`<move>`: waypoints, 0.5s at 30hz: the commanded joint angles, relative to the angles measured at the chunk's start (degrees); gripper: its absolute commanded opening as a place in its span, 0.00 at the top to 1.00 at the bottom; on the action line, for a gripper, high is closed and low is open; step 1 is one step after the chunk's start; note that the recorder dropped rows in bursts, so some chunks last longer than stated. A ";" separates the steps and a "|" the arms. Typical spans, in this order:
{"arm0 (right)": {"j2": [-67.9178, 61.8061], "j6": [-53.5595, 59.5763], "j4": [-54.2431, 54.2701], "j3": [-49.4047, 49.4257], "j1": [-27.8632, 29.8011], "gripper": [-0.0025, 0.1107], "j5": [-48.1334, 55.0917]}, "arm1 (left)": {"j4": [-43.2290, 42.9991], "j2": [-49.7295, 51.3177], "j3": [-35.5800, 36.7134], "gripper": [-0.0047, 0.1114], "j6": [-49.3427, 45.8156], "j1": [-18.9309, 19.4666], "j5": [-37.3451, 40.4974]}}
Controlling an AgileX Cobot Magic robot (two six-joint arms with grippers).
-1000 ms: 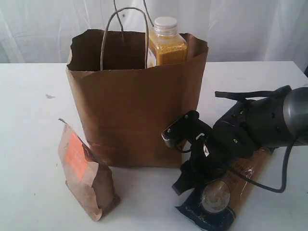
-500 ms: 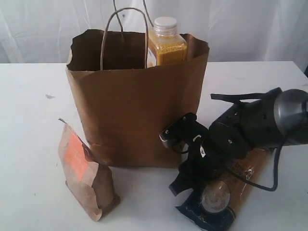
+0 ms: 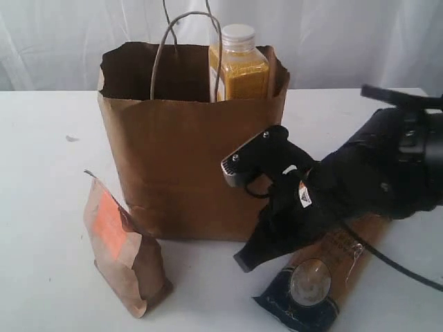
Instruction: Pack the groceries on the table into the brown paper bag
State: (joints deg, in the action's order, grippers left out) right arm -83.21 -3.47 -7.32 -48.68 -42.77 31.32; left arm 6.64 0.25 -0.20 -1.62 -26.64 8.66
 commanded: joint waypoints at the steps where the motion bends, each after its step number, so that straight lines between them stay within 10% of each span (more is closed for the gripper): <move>1: 7.81 0.85 0.38 -2.58 -6.00 0.98 3.78 | 0.20 -0.25 0.20 0.96 -0.18 0.16 -0.11; 15: 7.21 0.29 -0.08 -26.86 -14.86 0.98 -7.43 | 0.20 -0.25 0.20 0.96 -0.18 0.16 -0.11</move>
State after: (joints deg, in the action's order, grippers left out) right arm -74.01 -3.39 -6.00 -71.70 -57.35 26.34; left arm 6.64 0.25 -0.20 -1.62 -26.64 8.66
